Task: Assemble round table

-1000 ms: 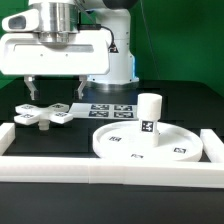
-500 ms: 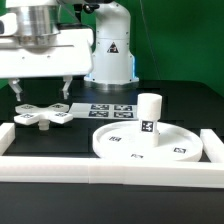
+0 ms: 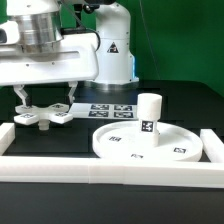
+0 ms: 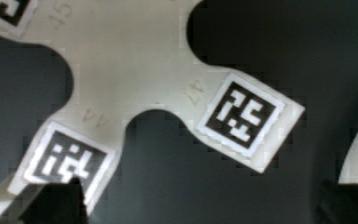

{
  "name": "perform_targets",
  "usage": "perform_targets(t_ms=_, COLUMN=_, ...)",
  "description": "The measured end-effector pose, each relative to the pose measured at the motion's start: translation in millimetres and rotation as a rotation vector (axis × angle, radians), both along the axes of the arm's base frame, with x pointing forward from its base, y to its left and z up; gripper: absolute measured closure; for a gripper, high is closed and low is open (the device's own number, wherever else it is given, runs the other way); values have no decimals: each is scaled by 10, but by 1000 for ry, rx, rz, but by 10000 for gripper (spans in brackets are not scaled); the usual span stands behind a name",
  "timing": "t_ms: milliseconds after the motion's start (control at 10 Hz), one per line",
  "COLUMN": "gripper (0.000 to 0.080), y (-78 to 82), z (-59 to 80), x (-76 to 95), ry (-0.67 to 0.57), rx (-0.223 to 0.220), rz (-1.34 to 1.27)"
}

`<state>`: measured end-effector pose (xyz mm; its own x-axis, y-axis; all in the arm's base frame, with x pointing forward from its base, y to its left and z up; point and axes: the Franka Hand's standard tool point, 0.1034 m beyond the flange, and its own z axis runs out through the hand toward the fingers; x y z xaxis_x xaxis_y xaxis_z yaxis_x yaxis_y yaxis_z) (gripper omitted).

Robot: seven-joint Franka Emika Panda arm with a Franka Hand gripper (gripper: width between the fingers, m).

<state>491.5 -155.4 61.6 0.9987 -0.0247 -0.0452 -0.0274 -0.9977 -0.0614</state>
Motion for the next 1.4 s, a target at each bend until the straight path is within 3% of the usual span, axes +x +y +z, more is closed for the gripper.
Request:
perform_targets(t_ms=100, gripper=151, y=-50, z=-28, x=-88, ry=-19, rx=-22, rz=13)
perform_targets(t_ms=400, gripper=151, y=-223, z=-80, x=-268, ry=-5, rx=-10, rz=48)
perform_targets(t_ms=800, gripper=151, y=-208, z=-89, x=-269, ry=-4, rx=-10, rz=49)
perform_targets(t_ms=1400, gripper=151, y=-231, z=-221, x=-474, ry=-2, rx=-27, rz=92)
